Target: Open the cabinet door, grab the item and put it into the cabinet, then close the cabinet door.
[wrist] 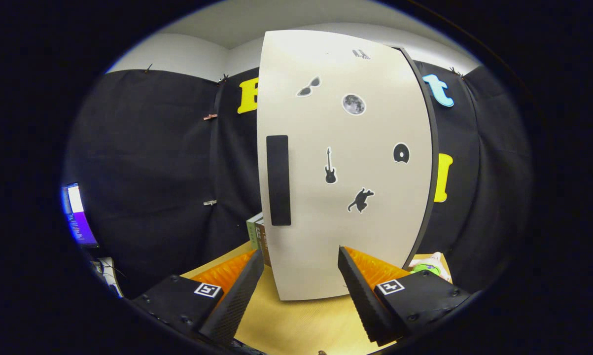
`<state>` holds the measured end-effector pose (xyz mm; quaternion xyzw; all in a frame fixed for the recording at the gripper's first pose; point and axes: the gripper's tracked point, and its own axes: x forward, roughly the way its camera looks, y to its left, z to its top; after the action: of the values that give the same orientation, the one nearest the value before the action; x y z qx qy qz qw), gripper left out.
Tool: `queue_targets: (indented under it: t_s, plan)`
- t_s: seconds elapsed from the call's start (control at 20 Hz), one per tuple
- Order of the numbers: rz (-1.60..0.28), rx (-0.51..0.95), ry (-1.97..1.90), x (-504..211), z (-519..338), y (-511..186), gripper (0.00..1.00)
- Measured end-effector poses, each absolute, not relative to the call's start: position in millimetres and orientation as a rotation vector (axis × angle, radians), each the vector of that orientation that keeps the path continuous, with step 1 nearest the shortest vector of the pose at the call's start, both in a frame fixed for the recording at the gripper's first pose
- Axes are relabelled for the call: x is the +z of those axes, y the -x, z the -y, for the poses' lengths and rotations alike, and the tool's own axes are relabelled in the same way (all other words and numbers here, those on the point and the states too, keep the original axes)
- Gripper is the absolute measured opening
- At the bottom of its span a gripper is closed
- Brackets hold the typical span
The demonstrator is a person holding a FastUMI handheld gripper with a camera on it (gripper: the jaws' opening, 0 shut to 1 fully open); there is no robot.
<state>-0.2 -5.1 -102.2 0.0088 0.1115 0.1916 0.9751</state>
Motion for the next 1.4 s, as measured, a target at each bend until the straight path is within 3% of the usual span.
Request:
queue_targets:
  t_s: [1.4]
  plan:
    - [-0.170,0.246,-0.011,-72,45,-6,0.98]
